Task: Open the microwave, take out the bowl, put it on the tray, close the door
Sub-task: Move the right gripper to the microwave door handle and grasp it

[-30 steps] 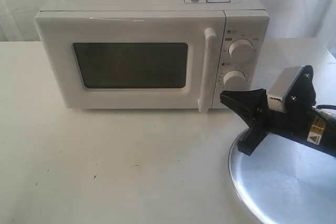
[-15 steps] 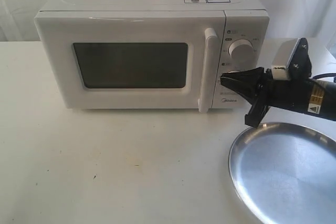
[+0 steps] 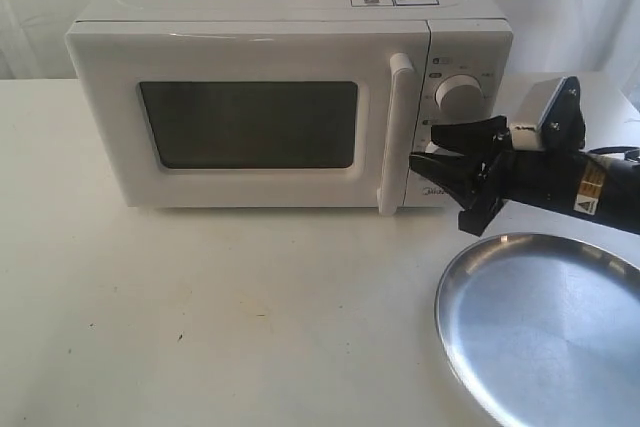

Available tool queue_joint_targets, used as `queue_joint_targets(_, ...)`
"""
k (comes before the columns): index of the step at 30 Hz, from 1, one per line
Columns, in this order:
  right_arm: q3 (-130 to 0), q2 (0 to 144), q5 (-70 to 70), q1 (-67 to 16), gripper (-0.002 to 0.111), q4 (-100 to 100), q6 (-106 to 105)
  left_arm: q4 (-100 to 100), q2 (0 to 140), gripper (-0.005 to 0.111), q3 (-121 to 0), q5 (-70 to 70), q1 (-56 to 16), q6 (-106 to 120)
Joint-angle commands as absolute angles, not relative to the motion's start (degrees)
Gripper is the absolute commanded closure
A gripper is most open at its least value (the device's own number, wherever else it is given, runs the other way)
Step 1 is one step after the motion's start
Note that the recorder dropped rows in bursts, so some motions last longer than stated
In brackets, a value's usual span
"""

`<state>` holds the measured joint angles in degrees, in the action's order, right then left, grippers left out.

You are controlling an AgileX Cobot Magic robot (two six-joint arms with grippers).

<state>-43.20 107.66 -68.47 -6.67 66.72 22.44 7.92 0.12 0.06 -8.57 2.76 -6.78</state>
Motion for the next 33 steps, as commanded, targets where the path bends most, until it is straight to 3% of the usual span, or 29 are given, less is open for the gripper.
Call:
queue_joint_targets(1, -46.7, 108.1, -66.7, -11.2, 0.061, 66.6, 24.5, 7.7, 0.0, 0.107, 0.0, -8.6, 2.7, -7.2)
queue_joint_targets(5, -49.3, 109.1, -62.0, -13.8, 0.061, 66.5, 26.9, 7.7, 0.0, 0.107, 0.0, -8.6, 2.7, -7.2)
queue_joint_targets(7, -49.4, 109.5, -61.9, -13.8, 0.068, 66.3, 26.9, 7.7, 0.0, 0.107, 0.0, -8.6, 2.7, -7.2)
queue_joint_targets(10, -49.6, 109.5, -60.5, -13.8, 0.108, 66.0, 26.9, 7.7, 0.0, 0.107, 0.0, -8.6, 2.7, -7.2)
queue_joint_targets(13, -49.6, 109.5, -60.9, -14.2, 0.108, 67.1, 25.9, 7.7, 0.0, 0.107, 0.0, -8.6, 2.7, -7.2)
queue_joint_targets(16, -49.6, 109.5, -70.0, -14.2, 0.108, 76.7, 26.0, 7.7, 0.0, 0.107, 0.0, -8.6, 2.7, -7.2)
queue_joint_targets(29, -48.5, 109.3, -65.2, -13.0, 0.108, 69.2, 29.2, 7.7, 0.0, 0.107, 0.0, -8.6, 2.7, -7.2)
queue_joint_targets(31, -48.5, 109.3, -62.4, -13.0, 0.105, 69.5, 28.9, 7.7, 0.0, 0.107, 0.0, -8.6, 2.7, -7.2)
queue_joint_targets(33, -48.5, 109.3, -61.2, -13.0, 0.095, 69.9, 28.7, 7.7, 0.0, 0.107, 0.0, -8.6, 2.7, -7.2)
